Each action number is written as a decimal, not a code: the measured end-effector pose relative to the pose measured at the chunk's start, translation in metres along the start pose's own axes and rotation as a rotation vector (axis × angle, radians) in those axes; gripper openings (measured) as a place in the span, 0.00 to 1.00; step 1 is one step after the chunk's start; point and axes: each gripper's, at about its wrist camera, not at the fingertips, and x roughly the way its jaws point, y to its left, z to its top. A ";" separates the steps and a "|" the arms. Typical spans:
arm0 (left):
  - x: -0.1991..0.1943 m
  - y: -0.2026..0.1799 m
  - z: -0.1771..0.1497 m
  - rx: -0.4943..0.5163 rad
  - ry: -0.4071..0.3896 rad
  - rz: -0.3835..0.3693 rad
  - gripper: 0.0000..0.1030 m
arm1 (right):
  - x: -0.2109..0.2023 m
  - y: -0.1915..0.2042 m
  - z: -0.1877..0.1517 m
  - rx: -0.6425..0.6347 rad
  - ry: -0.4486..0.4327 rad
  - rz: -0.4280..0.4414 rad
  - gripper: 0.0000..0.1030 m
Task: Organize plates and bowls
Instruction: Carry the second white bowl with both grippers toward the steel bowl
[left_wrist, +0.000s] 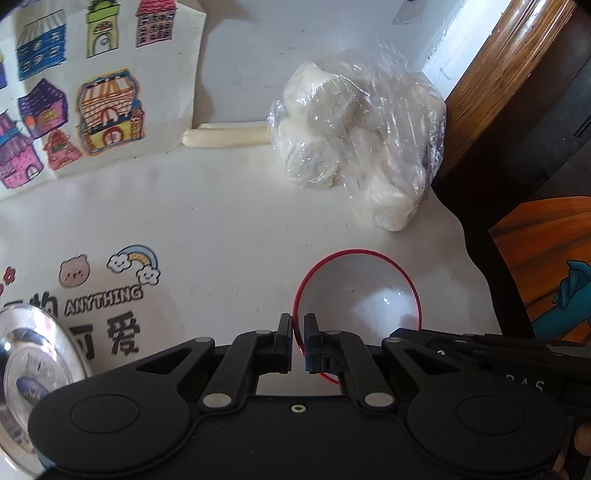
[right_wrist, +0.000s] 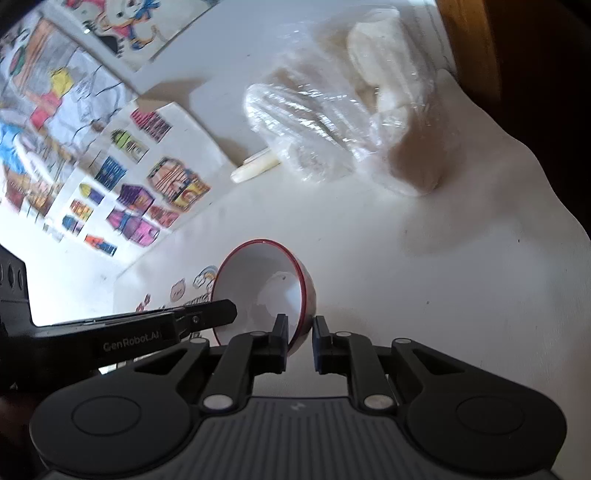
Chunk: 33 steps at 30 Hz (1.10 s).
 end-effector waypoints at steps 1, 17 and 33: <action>-0.003 0.001 -0.002 -0.004 -0.001 -0.001 0.05 | -0.002 0.002 -0.001 -0.008 0.004 0.004 0.15; -0.043 0.036 -0.030 -0.122 -0.053 0.030 0.05 | -0.007 0.044 -0.004 -0.150 0.075 0.062 0.15; -0.079 0.080 -0.071 -0.298 -0.052 0.095 0.05 | 0.013 0.097 -0.018 -0.334 0.219 0.161 0.16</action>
